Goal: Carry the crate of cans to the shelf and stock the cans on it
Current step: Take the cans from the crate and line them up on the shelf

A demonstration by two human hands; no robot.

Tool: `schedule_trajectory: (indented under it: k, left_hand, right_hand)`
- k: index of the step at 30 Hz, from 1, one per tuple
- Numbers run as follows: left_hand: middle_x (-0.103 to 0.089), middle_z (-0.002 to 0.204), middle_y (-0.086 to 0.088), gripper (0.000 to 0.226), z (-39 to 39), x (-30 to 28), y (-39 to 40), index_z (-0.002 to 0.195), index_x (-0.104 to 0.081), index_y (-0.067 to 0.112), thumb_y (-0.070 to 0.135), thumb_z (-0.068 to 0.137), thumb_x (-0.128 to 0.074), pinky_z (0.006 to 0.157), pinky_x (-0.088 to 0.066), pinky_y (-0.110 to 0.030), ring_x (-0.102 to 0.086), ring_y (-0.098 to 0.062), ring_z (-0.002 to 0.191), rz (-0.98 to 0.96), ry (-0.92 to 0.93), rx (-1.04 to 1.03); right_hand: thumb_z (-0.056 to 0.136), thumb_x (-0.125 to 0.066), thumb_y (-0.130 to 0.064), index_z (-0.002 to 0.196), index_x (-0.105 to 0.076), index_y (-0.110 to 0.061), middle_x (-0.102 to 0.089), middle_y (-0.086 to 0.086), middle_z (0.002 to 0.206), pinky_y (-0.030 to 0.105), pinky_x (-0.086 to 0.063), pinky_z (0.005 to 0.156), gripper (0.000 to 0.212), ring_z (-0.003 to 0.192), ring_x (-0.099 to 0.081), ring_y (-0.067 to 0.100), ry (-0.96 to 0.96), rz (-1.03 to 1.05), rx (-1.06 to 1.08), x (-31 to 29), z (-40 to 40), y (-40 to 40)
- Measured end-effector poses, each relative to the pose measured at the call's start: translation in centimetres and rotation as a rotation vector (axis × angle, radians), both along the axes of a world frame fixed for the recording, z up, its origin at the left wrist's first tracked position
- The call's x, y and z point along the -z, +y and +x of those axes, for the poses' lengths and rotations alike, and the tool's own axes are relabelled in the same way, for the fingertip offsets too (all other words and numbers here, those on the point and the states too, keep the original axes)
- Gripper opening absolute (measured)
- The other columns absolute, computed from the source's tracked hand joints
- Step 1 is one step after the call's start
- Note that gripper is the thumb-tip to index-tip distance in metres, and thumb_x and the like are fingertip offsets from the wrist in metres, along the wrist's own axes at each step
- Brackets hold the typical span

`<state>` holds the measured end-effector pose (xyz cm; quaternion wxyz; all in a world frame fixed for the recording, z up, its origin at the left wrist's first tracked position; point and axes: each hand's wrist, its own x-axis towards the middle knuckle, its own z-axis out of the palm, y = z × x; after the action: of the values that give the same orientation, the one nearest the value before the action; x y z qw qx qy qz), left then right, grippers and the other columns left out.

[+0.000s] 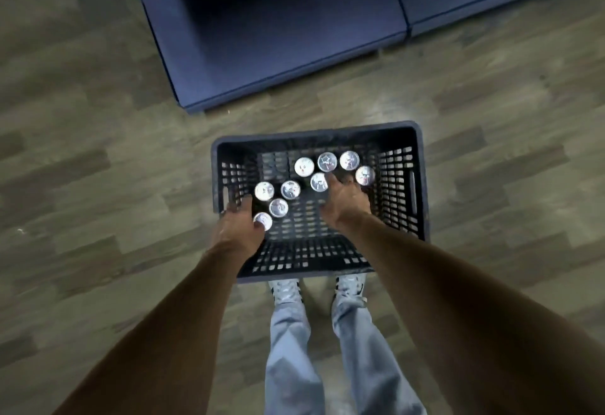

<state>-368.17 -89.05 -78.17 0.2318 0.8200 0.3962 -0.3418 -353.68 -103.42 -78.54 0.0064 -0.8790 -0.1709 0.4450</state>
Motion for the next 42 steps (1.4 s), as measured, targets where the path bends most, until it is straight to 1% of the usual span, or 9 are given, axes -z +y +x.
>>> schedule_trajectory:
  k: [3,7,15,21,24,26,33,37,42]
  left_hand:
    - [-0.055,0.131,-0.02,0.055,-1.9,6.9,-0.4,0.138,-0.038,0.022,0.028,0.088,-0.059,0.095,-0.048,-0.048,-0.056,-0.043,0.113,-0.052,-0.001,-0.025]
    - [-0.057,0.126,-0.02,0.054,-3.7,14.1,-1.1,0.135,-0.04,0.017,0.025,0.086,-0.063,0.09,-0.05,-0.046,-0.056,-0.043,0.112,-0.073,0.038,0.006]
    - [-0.052,0.129,-0.019,0.049,-5.4,23.4,-4.4,0.131,-0.045,0.005,0.025,0.091,-0.064,0.091,-0.049,-0.041,-0.056,-0.035,0.114,-0.054,0.123,0.095]
    - [-0.036,0.135,-0.019,0.053,-4.7,26.6,-5.2,0.127,-0.046,0.003,0.02,0.085,-0.073,0.092,-0.05,-0.042,-0.045,-0.032,0.12,0.219,0.145,0.261]
    - [-0.041,0.14,-0.021,0.08,-4.8,28.1,-4.6,0.143,-0.03,0.004,0.029,0.083,-0.076,0.093,-0.047,-0.043,-0.046,-0.034,0.124,0.177,0.249,0.294]
    - [-0.048,0.137,-0.023,0.085,-4.9,28.6,-4.7,0.149,-0.019,0.002,0.022,0.086,-0.074,0.088,-0.049,-0.039,-0.056,-0.033,0.118,0.179,0.287,0.35]
    - [-0.061,0.111,-0.016,0.028,-3.6,26.8,-4.7,0.117,-0.057,0.005,0.008,0.09,-0.065,0.083,-0.051,-0.038,-0.061,-0.03,0.101,0.186,0.173,0.42]
    - [-0.055,0.123,-0.017,0.051,-3.2,24.8,-5.4,0.137,-0.041,0.01,0.017,0.092,-0.065,0.089,-0.049,-0.036,-0.056,-0.029,0.111,0.071,0.215,0.357]
    - [-0.045,0.137,-0.024,0.088,-4.4,27.2,-4.5,0.146,-0.023,0.004,0.05,0.085,-0.068,0.093,-0.046,-0.041,-0.051,-0.035,0.122,0.016,0.276,0.145]
  right_hand:
    - [0.089,-0.06,-0.023,0.151,-0.025,-0.027,-0.029,0.019,0.154,0.048,-0.038,0.109,0.071,0.137,-0.035,0.036,0.047,-0.004,-0.02,6.5,-1.9,-0.1]
    - [0.084,-0.072,-0.03,0.156,-0.012,-0.032,-0.018,0.019,0.159,0.051,-0.032,0.114,0.094,0.142,-0.028,0.039,0.156,-0.08,-0.105,13.4,-4.6,-1.1]
    - [0.087,-0.068,-0.022,0.156,-0.008,-0.037,-0.016,0.021,0.161,0.052,-0.033,0.114,0.093,0.143,-0.031,0.039,0.203,-0.085,-0.07,21.9,-9.3,-3.3]
    - [0.09,-0.066,-0.026,0.158,-0.007,-0.035,-0.022,0.02,0.158,0.047,-0.033,0.116,0.09,0.142,-0.032,0.037,0.227,-0.082,-0.073,23.8,-10.2,-4.2]
    - [0.09,-0.065,-0.023,0.156,-0.012,-0.033,-0.027,0.02,0.156,0.049,-0.035,0.114,0.086,0.141,-0.034,0.038,0.256,-0.066,-0.066,24.3,-10.1,-4.1]
    - [0.092,-0.062,-0.024,0.155,-0.017,-0.03,-0.031,0.02,0.153,0.049,-0.037,0.112,0.078,0.139,-0.036,0.038,0.263,-0.047,-0.059,24.5,-9.7,-3.9]
    - [0.093,-0.056,-0.016,0.149,-0.03,-0.022,-0.04,0.018,0.145,0.047,-0.042,0.108,0.062,0.131,-0.045,0.036,0.215,-0.014,-0.02,23.8,-8.8,-3.3]
    - [0.091,-0.061,-0.016,0.143,-0.037,-0.021,-0.046,0.014,0.136,0.044,-0.046,0.105,0.057,0.126,-0.049,0.033,0.224,-0.009,0.078,23.0,-8.6,-3.2]
    - [0.088,-0.062,-0.03,0.136,-0.042,-0.023,-0.047,0.012,0.137,0.044,-0.039,0.108,0.052,0.127,-0.047,0.032,0.108,0.0,0.052,24.6,-7.9,-2.9]
